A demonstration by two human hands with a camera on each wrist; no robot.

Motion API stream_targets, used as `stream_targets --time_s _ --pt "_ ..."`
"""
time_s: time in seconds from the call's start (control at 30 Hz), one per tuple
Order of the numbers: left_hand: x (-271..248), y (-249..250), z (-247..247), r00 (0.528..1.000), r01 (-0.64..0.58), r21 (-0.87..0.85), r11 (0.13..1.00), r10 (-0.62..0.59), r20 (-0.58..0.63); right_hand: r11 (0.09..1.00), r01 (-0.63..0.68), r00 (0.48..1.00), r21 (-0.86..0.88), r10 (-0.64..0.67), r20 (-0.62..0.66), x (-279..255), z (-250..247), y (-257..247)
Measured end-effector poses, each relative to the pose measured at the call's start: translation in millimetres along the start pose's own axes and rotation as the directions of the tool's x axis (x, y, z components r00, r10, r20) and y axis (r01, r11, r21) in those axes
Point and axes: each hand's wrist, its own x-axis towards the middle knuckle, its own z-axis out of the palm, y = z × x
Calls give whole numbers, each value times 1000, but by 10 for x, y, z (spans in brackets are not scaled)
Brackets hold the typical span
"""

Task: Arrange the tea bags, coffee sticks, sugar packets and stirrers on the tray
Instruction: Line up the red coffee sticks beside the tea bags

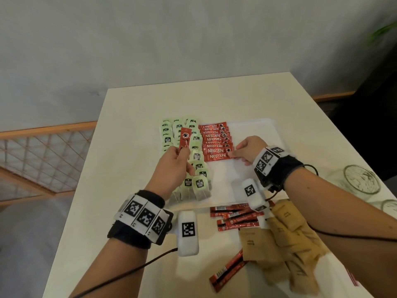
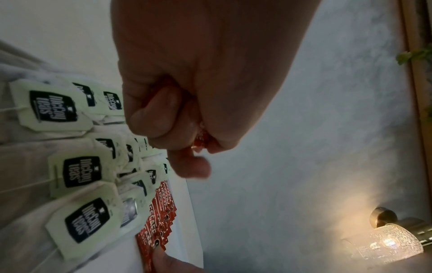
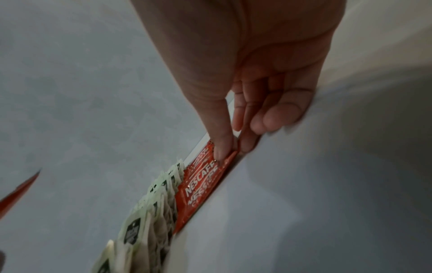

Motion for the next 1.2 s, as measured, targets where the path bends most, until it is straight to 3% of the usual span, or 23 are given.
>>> stream_targets --time_s 0.17,0.33,0.5,0.63,0.77,1.0,1.2 --pt "-135 17 17 989 -17 6 1000 15 150 996 84 992 2 -84 -90 -186 -3 42" --pt "-214 17 117 977 -69 94 993 48 210 905 215 967 367 -249 48 -647 -34 38" --pt "-308 41 237 967 -107 127 986 74 244 840 295 926 456 -369 81 -917 -27 122" --pt "-378 95 222 975 -137 112 984 113 193 823 261 950 505 -313 18 -979 -161 195" --pt "-421 128 232 975 -190 178 966 163 153 830 231 953 507 -299 55 -1083 -242 190" --pt "-519 196 342 957 -275 234 932 241 163 921 255 940 296 -308 148 -1163 -318 28" --pt "-456 155 243 969 -242 221 945 225 100 891 155 964 427 -232 132 -1031 -440 115"
